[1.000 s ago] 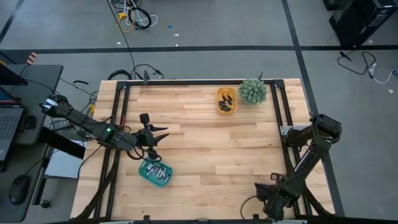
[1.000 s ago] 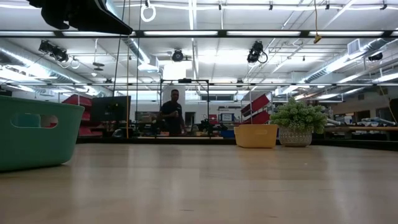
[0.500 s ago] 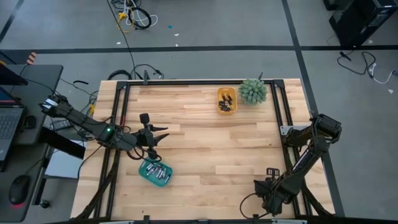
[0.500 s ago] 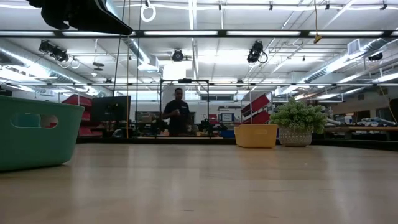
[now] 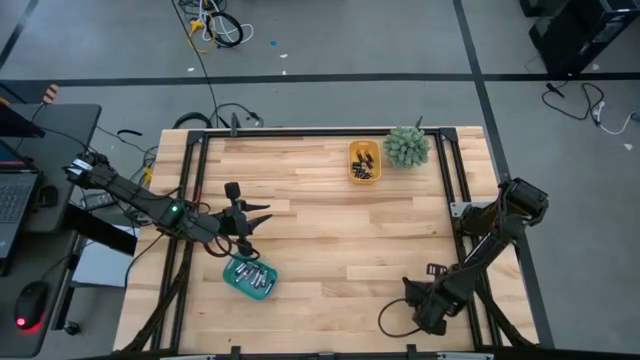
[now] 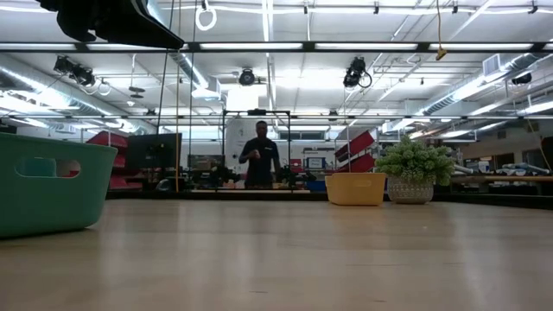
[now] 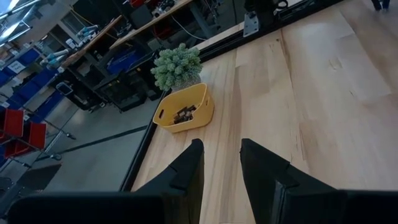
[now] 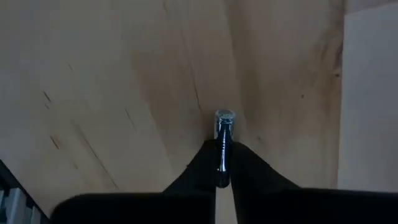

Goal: Sort batteries
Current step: Put the silver battery into the green bin

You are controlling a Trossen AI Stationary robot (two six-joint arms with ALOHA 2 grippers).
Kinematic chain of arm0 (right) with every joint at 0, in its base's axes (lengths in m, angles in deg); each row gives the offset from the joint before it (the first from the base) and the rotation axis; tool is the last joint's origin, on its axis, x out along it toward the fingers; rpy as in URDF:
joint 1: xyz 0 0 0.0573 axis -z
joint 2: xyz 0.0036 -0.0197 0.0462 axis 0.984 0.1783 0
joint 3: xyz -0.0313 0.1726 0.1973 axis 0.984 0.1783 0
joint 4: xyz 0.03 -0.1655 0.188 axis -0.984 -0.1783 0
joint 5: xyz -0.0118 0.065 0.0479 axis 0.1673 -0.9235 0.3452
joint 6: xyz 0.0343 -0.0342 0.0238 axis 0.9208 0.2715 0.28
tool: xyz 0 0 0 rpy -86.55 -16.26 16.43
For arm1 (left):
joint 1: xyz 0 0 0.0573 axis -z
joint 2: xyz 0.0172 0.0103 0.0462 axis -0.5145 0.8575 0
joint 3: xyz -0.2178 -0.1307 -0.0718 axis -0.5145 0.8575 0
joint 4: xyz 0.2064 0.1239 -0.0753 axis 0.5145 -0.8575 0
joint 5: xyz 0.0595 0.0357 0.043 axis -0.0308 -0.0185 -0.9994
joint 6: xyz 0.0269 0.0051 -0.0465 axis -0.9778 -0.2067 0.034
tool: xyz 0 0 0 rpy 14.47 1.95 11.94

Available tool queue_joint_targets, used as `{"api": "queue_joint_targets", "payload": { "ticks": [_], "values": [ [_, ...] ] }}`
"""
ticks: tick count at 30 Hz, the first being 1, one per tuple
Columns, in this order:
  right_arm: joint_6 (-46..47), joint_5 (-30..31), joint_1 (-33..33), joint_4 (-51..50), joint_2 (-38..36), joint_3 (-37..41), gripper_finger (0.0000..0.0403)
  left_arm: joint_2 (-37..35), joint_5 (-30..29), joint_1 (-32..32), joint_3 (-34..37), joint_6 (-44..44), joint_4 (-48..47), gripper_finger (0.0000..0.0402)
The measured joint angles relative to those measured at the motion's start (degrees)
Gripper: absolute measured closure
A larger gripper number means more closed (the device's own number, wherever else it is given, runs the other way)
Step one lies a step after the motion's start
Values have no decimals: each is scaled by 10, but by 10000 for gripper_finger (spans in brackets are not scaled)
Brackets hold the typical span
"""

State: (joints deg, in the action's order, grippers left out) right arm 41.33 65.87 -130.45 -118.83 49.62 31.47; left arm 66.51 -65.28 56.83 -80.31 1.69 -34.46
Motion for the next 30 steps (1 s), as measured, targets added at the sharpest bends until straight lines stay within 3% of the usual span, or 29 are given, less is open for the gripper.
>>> {"api": "queue_joint_targets", "payload": {
  "ticks": [6, 10, 13, 16, 19, 23, 27, 30],
  "values": [
    [1, 23, 16, -22, -3, -16, 395, 0, 0, 0, 0, -2, 1, 298],
    [8, 141, 36, -81, -26, -54, 399, -1, -2, 10, -9, -16, 6, 298],
    [10, 218, 61, -83, -53, -83, 400, -2, -9, 19, -28, -37, 10, 298],
    [-51, 304, 107, -46, -64, -105, 401, -2, -24, 30, -47, -63, 8, 298],
    [-190, 350, 168, 64, -66, -114, 401, -2, -46, 39, -67, -97, 13, 298],
    [-427, 335, 266, 330, -25, -114, 402, -2, -77, 50, -98, -124, 13, 298],
    [-600, 208, 351, 649, 56, -115, 402, -5, -136, 67, -122, -138, 10, 298],
    [-633, 119, 398, 817, 133, -138, 402, -14, -190, 81, -132, -154, 8, 298]
  ]
}}
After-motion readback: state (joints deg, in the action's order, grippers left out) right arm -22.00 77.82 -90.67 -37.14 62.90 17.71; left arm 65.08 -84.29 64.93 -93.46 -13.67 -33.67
